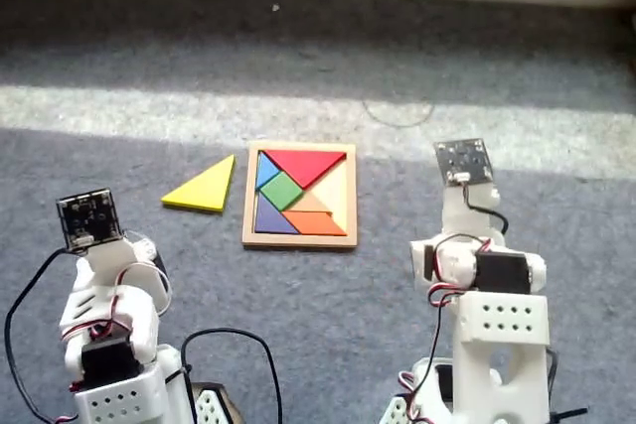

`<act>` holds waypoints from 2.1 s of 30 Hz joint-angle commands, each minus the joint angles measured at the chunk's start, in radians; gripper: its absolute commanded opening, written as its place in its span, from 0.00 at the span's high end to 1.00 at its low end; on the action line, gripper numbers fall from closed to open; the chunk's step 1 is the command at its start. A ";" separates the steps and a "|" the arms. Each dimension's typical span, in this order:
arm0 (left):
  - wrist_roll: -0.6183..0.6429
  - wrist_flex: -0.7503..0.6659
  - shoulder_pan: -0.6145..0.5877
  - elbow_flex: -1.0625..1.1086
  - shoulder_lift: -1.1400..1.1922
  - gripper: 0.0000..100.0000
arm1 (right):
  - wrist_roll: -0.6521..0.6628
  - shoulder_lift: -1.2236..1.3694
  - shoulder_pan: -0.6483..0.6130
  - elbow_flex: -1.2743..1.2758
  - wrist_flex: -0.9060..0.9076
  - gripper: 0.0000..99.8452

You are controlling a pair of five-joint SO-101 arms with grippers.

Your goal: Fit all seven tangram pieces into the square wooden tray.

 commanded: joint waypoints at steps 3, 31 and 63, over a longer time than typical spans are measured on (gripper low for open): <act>-0.342 -0.025 -0.012 -0.154 -0.033 0.99 | -0.005 -0.127 0.045 0.183 -0.116 1.00; -0.671 0.273 0.257 -0.854 1.041 0.84 | -0.009 -0.734 0.050 0.688 -0.174 0.99; -0.563 0.218 0.268 -1.620 2.249 0.75 | -0.005 -0.848 0.053 0.731 -0.139 0.99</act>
